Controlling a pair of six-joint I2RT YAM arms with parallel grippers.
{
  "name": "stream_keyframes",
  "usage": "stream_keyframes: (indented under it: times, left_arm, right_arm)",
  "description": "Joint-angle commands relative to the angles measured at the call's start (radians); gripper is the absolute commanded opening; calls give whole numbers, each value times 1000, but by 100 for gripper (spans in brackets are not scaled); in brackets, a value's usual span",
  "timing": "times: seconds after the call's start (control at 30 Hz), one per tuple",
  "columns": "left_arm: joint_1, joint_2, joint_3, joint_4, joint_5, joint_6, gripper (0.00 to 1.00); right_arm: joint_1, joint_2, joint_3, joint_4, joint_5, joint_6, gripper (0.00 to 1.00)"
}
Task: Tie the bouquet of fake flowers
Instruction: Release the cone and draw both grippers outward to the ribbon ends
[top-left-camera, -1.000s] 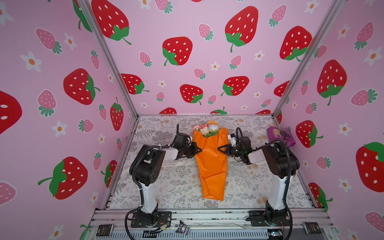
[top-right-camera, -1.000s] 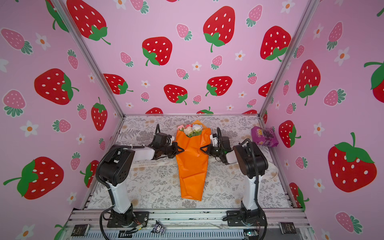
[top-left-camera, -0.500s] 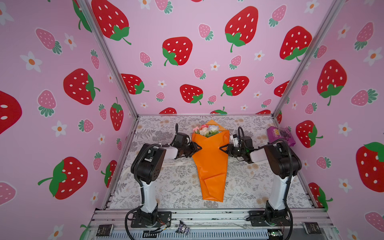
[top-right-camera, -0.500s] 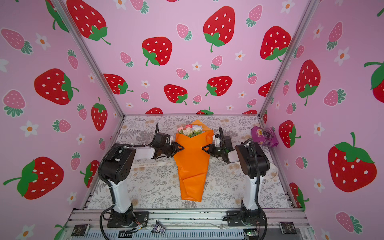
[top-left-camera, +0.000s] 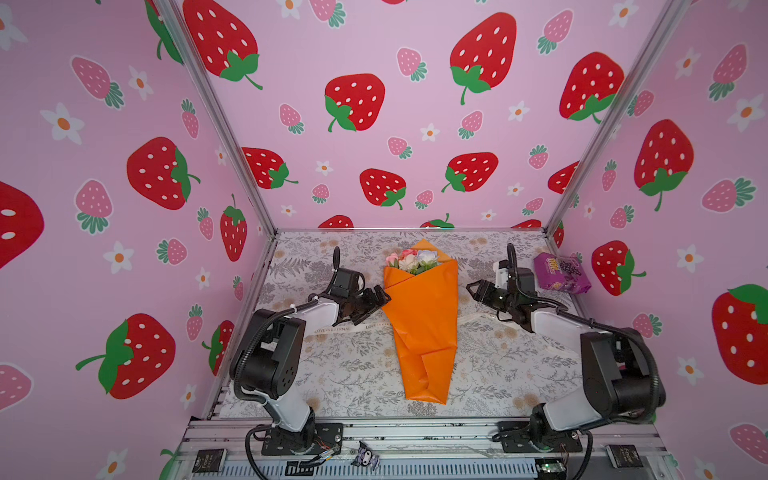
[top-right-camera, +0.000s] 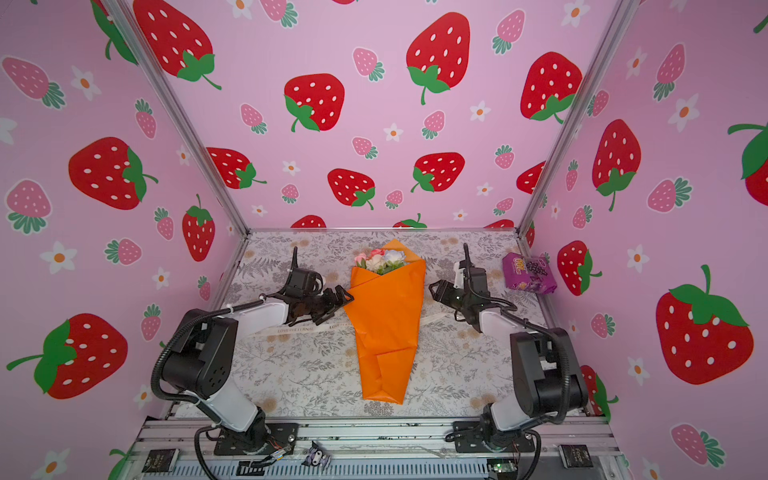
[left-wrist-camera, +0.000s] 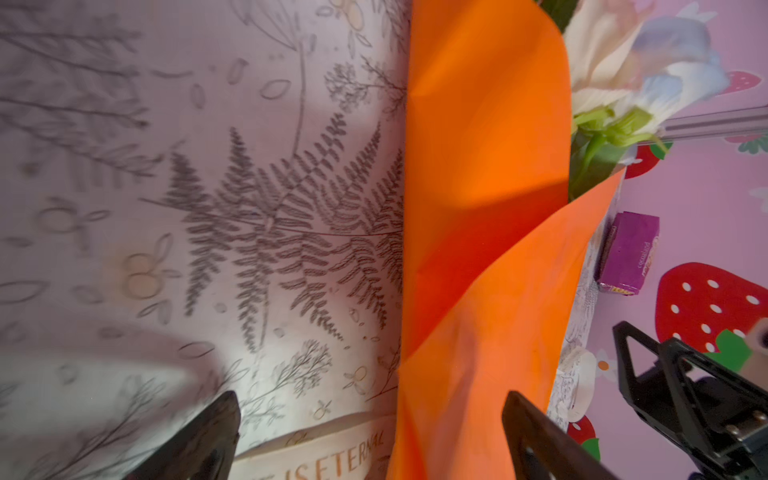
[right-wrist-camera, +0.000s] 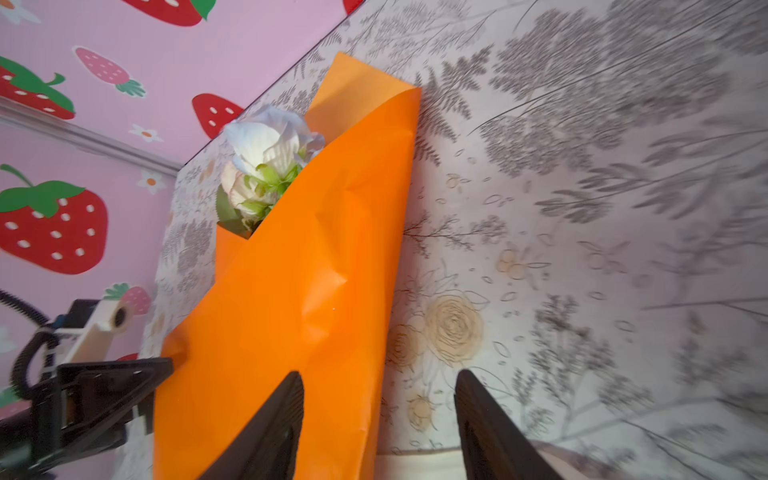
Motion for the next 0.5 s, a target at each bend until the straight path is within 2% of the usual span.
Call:
stream_keyframes:
  times: [0.0,0.1,0.2,0.33,0.43,0.47]
  left_arm:
    - [27,-98,-27,-115,-73,50,99]
    - [68,-201,-67,-221,-177,37,98]
    - [159,-260,-111,-319,-247,14,92]
    - [281,-261,-91,-485,-385,8,86]
    - [300,-226,-9,-640,-565,-11,81]
    - [305,-212,10,-659,-590,-10,80]
  right_arm:
    - [-7,-121,-34,-134,216,-62,62]
    - [-29,-246,-88,-190,342,-54,62]
    - [-84,-358,-165,-211,392,-28,61]
    - [-153,-460,-233,-234,426,5,59]
    - [-169,-481,-231,-266,446,-6,58]
    - [-172,-480,-226,-275,451,-13,58]
